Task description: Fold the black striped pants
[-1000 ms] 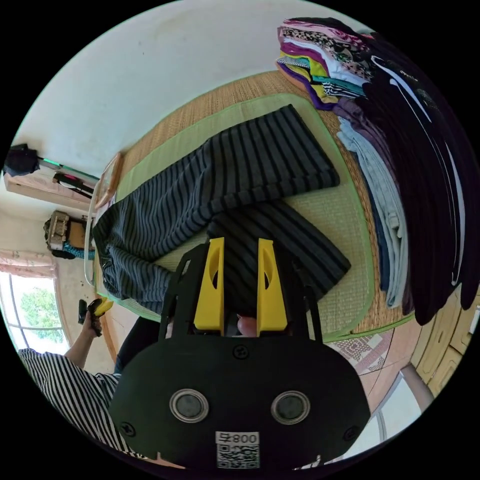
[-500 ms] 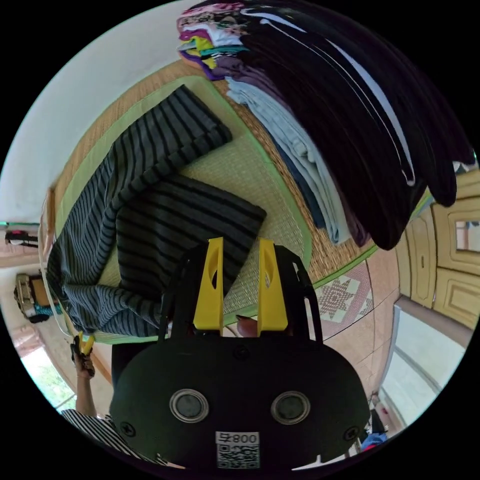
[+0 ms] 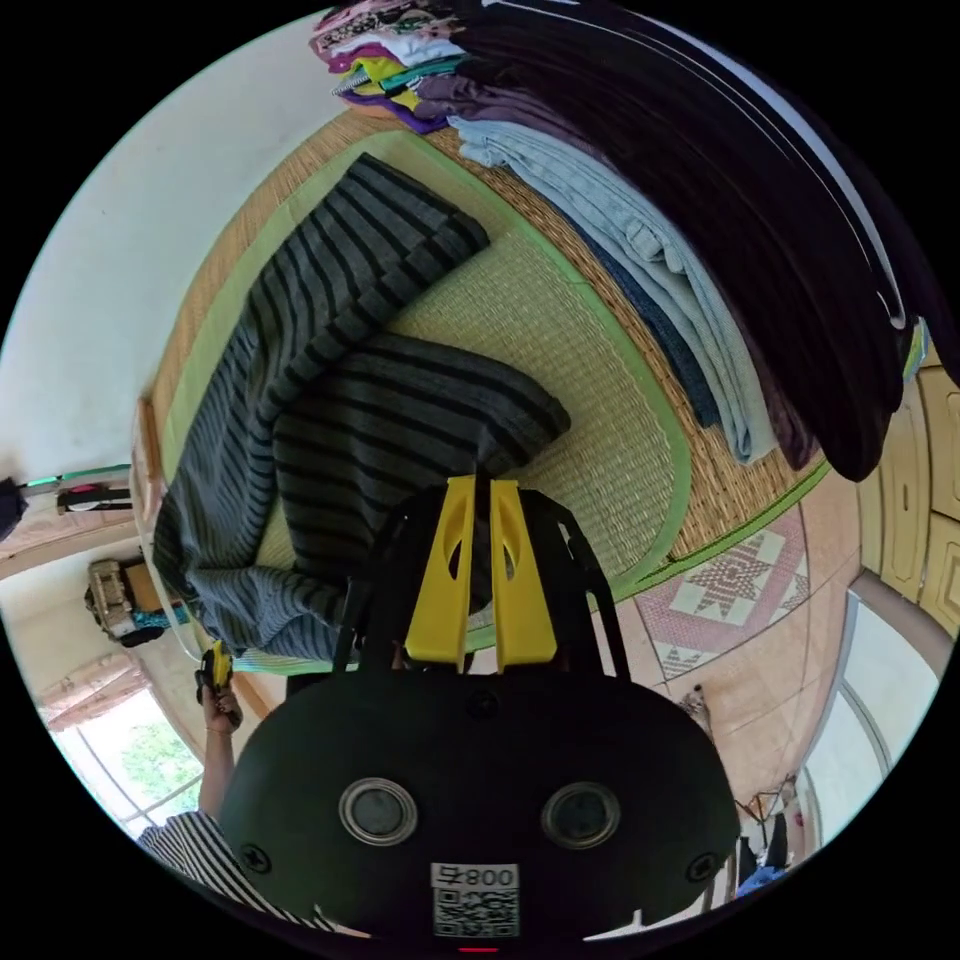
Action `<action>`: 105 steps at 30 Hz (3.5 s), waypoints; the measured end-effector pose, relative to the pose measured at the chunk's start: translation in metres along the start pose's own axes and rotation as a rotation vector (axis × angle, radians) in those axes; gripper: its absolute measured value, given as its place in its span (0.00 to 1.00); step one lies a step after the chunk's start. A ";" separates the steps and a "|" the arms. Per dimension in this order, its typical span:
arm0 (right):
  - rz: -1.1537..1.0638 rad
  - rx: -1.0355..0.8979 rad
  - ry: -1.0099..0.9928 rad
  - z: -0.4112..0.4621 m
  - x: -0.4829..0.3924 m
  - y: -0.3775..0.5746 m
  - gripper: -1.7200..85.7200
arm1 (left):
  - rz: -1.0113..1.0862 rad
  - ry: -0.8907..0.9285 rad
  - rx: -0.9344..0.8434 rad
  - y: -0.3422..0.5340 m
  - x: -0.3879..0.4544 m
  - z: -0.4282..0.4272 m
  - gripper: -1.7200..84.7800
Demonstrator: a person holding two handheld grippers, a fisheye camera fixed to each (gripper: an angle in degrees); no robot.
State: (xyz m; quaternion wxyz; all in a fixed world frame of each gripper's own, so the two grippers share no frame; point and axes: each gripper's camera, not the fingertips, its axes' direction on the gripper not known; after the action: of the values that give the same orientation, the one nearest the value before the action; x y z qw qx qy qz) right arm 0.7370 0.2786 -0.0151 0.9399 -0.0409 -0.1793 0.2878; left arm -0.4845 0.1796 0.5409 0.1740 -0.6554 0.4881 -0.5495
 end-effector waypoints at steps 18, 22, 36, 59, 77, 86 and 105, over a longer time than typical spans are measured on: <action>-0.370 0.503 -0.396 -0.197 -0.007 0.062 0.03 | 0.391 0.170 0.180 -0.001 0.115 -0.072 0.07; -0.252 0.425 -0.395 -0.158 0.041 0.080 0.03 | 0.290 0.159 0.142 0.015 0.084 -0.063 0.06; 0.260 0.053 -0.477 0.001 0.157 0.101 0.02 | -0.056 -0.075 0.204 0.058 0.037 -0.050 0.02; -0.348 0.003 0.149 0.055 -0.127 0.028 0.02 | 0.432 -0.725 -0.066 -0.108 0.307 0.179 0.02; -0.311 0.020 0.070 0.023 -0.219 0.007 0.02 | 0.482 -0.641 0.006 -0.152 0.402 0.188 0.02; -0.602 0.086 -0.001 0.016 -0.376 -0.069 0.02 | 0.694 -0.619 -0.185 -0.137 0.448 0.227 0.02; -0.591 -0.002 0.072 0.061 -0.538 -0.168 0.02 | 0.695 -0.637 -0.146 -0.159 0.468 0.216 0.02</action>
State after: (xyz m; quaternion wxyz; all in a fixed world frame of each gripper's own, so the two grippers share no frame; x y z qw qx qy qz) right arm 0.3894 -0.1619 -0.0967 0.9886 0.0018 -0.1503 -0.0001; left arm -0.2586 -0.2026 0.8476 0.4420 -0.5996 0.6380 -0.1950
